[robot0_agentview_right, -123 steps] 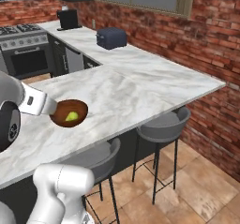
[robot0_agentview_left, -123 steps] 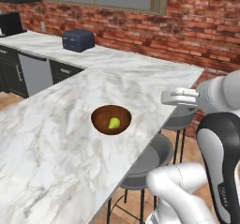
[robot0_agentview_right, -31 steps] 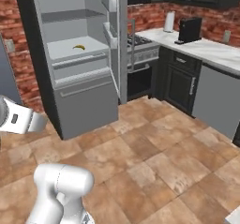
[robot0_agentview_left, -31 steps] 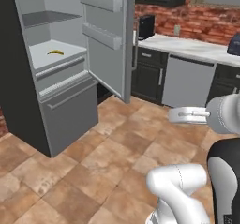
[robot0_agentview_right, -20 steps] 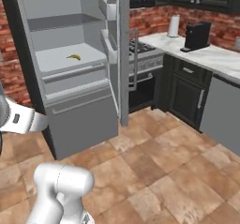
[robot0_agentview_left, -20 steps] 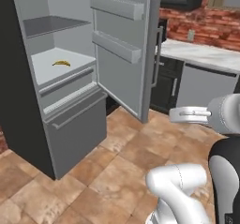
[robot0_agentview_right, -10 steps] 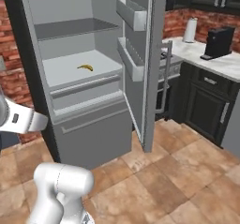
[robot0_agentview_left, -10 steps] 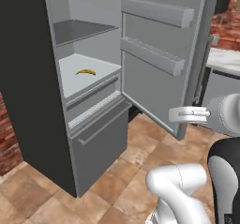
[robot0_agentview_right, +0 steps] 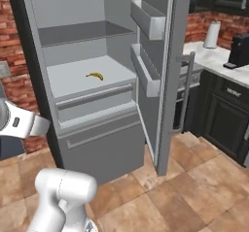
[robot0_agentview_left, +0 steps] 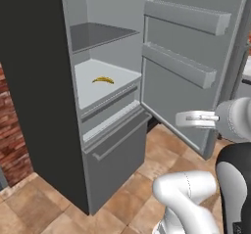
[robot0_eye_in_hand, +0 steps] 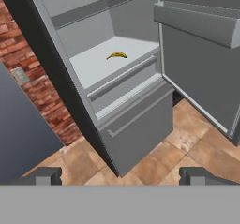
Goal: Retrieve the pear and banana from the fridge and place them into the bowl on the dining table.
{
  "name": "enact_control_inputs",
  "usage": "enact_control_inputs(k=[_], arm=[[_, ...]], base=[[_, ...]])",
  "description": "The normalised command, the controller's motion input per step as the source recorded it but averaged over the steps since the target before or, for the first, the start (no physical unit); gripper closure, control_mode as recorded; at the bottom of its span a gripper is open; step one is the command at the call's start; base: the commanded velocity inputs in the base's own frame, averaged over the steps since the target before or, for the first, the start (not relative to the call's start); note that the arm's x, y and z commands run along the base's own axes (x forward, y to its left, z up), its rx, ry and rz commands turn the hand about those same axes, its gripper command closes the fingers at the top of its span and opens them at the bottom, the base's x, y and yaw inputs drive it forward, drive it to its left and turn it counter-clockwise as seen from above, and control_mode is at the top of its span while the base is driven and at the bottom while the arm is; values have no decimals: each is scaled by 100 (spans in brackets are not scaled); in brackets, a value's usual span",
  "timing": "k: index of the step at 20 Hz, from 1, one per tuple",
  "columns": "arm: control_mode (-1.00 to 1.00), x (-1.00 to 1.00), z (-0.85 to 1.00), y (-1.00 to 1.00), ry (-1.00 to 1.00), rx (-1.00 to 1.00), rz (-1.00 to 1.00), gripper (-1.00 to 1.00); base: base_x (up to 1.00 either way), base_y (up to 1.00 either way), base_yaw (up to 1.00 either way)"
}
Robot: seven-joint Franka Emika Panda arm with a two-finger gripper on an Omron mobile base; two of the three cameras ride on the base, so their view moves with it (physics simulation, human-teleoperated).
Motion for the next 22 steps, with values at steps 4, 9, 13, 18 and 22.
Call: enact_control_inputs(k=[4,9,13,18,22], arm=[[100,0,0,0,0,0,0,-100],[100,0,0,0,0,0,0,-100],[100,0,0,0,0,0,0,-100],[100,0,0,0,0,0,0,-100],[100,0,0,0,0,0,0,-100]], base=[[53,0,18],[42,-5,10],[31,-24,0],[41,-25,0],[74,-5,0]])
